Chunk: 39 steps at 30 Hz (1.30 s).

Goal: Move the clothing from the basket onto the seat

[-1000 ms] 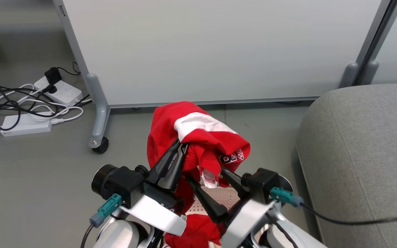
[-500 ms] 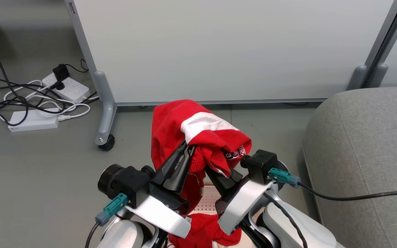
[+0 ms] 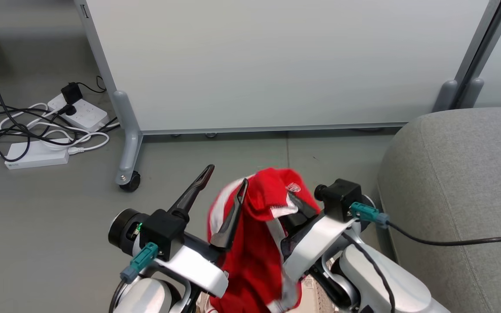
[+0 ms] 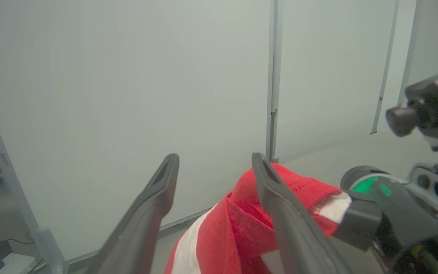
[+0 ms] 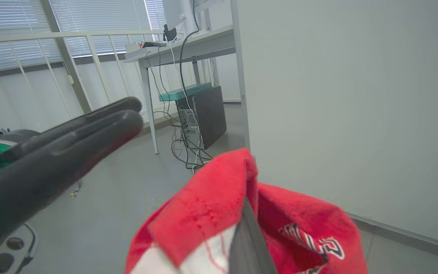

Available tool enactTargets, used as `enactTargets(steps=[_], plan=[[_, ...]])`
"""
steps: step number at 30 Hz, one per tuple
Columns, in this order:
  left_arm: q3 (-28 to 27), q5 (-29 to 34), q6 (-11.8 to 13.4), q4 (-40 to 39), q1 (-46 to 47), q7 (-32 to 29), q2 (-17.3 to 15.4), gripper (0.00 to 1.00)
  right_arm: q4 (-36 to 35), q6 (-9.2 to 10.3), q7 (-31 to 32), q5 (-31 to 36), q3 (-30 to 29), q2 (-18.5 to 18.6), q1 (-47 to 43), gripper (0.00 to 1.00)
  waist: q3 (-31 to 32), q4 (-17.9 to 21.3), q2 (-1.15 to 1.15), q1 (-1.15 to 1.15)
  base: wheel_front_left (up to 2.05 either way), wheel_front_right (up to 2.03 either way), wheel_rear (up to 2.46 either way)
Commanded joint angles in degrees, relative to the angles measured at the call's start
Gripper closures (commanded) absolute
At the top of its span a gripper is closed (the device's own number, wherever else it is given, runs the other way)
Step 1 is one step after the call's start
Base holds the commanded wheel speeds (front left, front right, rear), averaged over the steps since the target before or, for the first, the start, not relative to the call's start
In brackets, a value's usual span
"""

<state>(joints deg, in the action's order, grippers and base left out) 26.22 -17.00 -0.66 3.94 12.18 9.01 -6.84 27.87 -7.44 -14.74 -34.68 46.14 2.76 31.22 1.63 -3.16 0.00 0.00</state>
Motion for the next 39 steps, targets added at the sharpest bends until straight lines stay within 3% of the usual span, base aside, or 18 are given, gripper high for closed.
enactTargets(steps=[1, 7, 13, 19, 33, 39], plan=[[0.38, 0.85, 0.26, 0.02, 0.42, -0.33, -0.87, 0.00, 0.20, -0.09, -0.58, 0.66, -1.00, 0.28, 0.44, 1.00, 0.00, 0.22, 0.00, 0.00, 0.00, 0.00, 0.00], [2.96, 3.28, -0.78, -0.90, -1.43, -1.61, -3.43, 0.00, 1.89, -0.09, -0.61, 2.60, -4.99, 0.32, -0.72, 1.00, -0.47, 1.36, 0.00, 0.00, 0.00, 0.00, 0.00], [7.67, 5.35, -3.26, -2.56, -3.83, -4.21, -6.52, 0.00, 3.38, -0.09, -0.56, 6.10, -10.51, 0.29, -1.96, 1.00, -1.45, 4.67, 0.00, 0.00, 0.00, 0.00, 0.00], [9.57, 5.27, -4.04, -3.72, -5.07, -5.59, -8.10, 0.00, 3.12, -0.09, -0.51, 8.82, -14.91, 0.30, -3.38, 1.00, -2.47, 8.99, 0.00, 0.00, 0.00, 0.00, 0.00], [10.46, 2.76, -4.10, -5.83, -5.73, -6.02, -8.59, 0.00, -1.37, -0.09, 2.07, 14.18, -24.90, 0.26, -8.39, 1.00, -4.82, 22.17, 0.00, 0.00, 0.00, 0.00, 0.00], [11.13, 1.95, -4.53, -6.47, -5.19, -6.61, -9.16, 0.00, -4.04, -0.09, 2.66, 14.61, -27.81, 0.27, -9.41, 1.00, -6.34, 26.02, 0.00, 0.00, 0.00, 0.00, 0.00]])
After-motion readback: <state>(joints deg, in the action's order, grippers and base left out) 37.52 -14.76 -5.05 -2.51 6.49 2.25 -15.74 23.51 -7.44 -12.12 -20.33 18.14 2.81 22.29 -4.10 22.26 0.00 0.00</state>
